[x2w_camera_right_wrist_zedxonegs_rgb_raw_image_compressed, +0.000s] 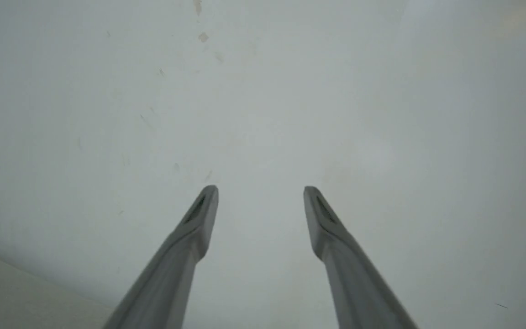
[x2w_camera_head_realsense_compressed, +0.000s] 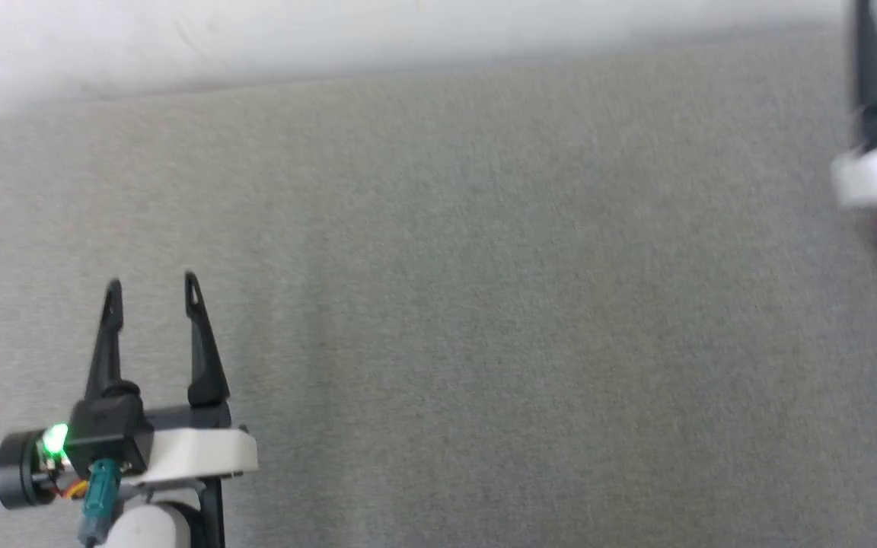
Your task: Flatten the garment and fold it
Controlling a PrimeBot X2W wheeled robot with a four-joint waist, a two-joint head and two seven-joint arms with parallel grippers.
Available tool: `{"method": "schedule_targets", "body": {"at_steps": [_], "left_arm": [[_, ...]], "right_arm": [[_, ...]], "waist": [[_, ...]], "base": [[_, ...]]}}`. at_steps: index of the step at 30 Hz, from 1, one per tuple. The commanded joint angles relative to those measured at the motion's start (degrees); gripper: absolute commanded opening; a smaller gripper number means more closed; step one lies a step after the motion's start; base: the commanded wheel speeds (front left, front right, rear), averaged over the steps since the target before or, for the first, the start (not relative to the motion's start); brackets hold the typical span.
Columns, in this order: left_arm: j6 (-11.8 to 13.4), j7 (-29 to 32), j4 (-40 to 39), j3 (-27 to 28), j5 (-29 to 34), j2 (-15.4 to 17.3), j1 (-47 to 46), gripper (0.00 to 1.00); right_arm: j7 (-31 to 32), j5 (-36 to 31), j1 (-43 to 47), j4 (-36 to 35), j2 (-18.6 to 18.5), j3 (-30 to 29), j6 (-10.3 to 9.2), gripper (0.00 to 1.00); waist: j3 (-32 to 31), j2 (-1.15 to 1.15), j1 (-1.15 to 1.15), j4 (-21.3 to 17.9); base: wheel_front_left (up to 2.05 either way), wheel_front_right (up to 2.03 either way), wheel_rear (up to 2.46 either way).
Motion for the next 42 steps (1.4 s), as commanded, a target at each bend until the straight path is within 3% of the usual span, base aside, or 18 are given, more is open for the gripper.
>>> {"method": "schedule_targets", "body": {"at_steps": [1,8,14,21,29,30,42], "left_arm": [[-0.64,-0.27,0.77,0.45,-0.09,-0.55,1.21,1.0],[-1.62,-0.27,2.72,1.05,0.29,-1.95,4.83,1.0],[-2.59,-0.27,3.92,1.24,0.84,-2.36,6.89,1.0],[-3.64,-0.27,4.72,0.7,1.58,-2.6,8.36,1.0],[-4.55,-0.27,5.39,0.57,1.51,-2.78,8.78,1.0],[-4.78,-0.27,5.51,0.56,1.38,-2.82,8.81,0.0],[-5.05,0.86,5.33,0.69,1.13,-2.9,8.01,0.0]], "right_arm": [[-0.24,1.15,4.38,-3.01,2.42,-0.31,-0.13,1.0],[-0.25,5.03,20.89,-8.1,11.64,-1.65,-0.13,1.0],[-0.25,5.64,32.35,-9.17,16.58,-3.95,-0.13,1.0],[-0.25,4.99,40.89,-12.11,18.76,-6.6,-0.13,1.0],[-0.26,3.9,44.04,-14.88,19.31,-6.59,-0.13,1.0],[-0.26,3.83,44.03,-14.93,19.35,-6.71,-0.13,0.0],[0.85,3.82,43.42,-14.44,19.11,-6.34,-0.02,0.0]], "waist": [[-4.79,-0.01,0.02,3.6],[-9.17,-0.01,0.02,5.94],[-11.77,-0.01,0.02,7.4],[-13.18,-0.01,0.02,8.09],[-13.22,-0.01,0.02,7.94],[-13.19,-0.01,0.02,7.95],[-13.22,-0.01,0.02,7.87]], "base": [[0.0,0.0,0.0],[0.0,0.0,0.0],[0.0,0.0,0.0],[0.0,0.0,0.0],[0.0,0.0,0.0],[0.0,0.0,0.0],[0.0,0.0,0.0]]}}
